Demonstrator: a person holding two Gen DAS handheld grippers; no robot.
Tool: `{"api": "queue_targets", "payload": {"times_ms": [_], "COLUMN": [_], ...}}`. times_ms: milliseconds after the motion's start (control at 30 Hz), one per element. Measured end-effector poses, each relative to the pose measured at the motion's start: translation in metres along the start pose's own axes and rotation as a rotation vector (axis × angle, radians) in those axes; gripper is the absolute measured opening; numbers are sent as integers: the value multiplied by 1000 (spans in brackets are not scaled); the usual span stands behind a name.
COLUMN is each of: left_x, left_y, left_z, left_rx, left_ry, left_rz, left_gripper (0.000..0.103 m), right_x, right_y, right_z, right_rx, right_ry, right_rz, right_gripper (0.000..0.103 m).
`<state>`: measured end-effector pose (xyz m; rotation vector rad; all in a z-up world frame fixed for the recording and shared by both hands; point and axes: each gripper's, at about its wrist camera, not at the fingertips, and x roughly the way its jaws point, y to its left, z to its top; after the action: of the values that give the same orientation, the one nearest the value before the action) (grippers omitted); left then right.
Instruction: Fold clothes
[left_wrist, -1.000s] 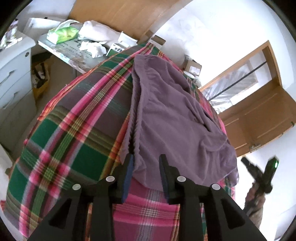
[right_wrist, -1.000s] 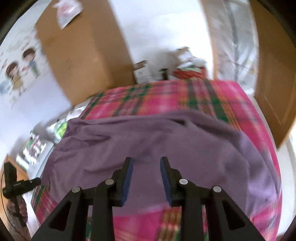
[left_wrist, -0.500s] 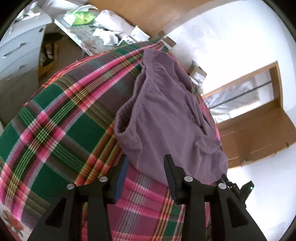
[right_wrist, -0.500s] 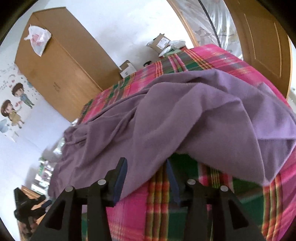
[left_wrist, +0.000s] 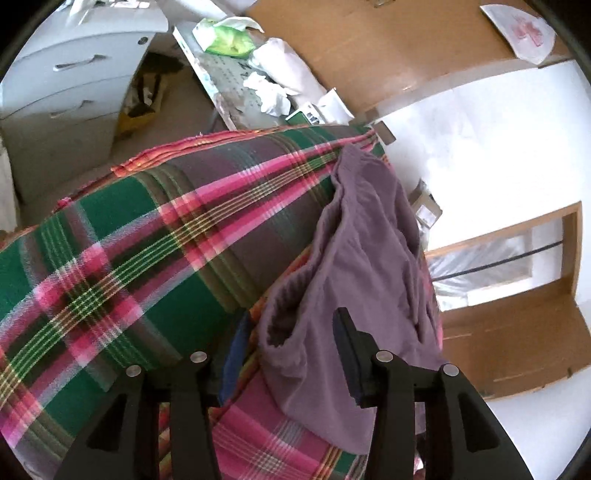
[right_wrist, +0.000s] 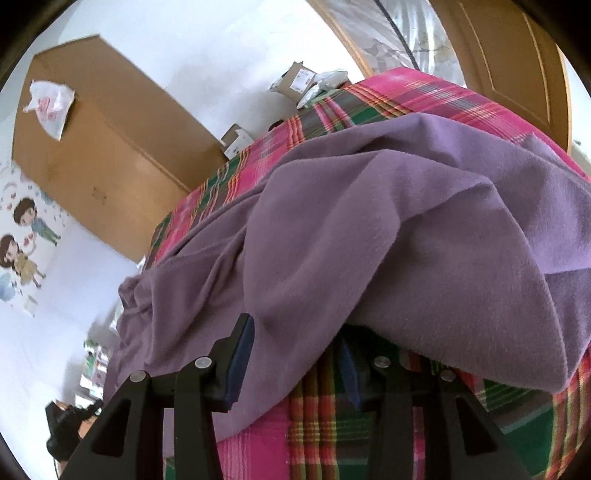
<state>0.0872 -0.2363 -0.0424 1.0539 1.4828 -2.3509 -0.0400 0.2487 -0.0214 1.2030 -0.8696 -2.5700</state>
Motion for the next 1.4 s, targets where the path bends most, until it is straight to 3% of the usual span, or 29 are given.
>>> {"api": "queue_targets", "payload": {"times_ms": [267,300,333,433,533,700,900,1167,1400], "left_x": [7,8,11,15,9,-11,-28,-54,-71], "left_y": [-13,-14,-14,-10,-8,-9,-5,0,16], "left_z": [-3,-2,-1,3,8,17,21,17,8], "left_rx": [82,85,92,73,60,64,36,49,54], "left_ry": [21,19,25,46,25,-30,-51,-97,-113], "left_rz": [36,45,58,43,14,-57,-115,-138,-109], "left_gripper": [46,36,19,11,11,10,10,10,10], "right_x": [4,5,8,13,5,-23,-69,-99,-114], "right_y": [8,9,9,8,19,32,45,44,34], "right_z": [-4,-4,-3,-3,-5,-3,-17,-36,-64], "right_rx": [-23,-26,-26,-5,-63,-32,-45,-34,-9], "right_ry": [-17,-14,-6,14,-23,-50,-98,-112,-79], "right_rz": [-25,-34,-41,-19,-41,51,74,96,110], "right_gripper": [42,36,27,3,3,3,2,2,2]}}
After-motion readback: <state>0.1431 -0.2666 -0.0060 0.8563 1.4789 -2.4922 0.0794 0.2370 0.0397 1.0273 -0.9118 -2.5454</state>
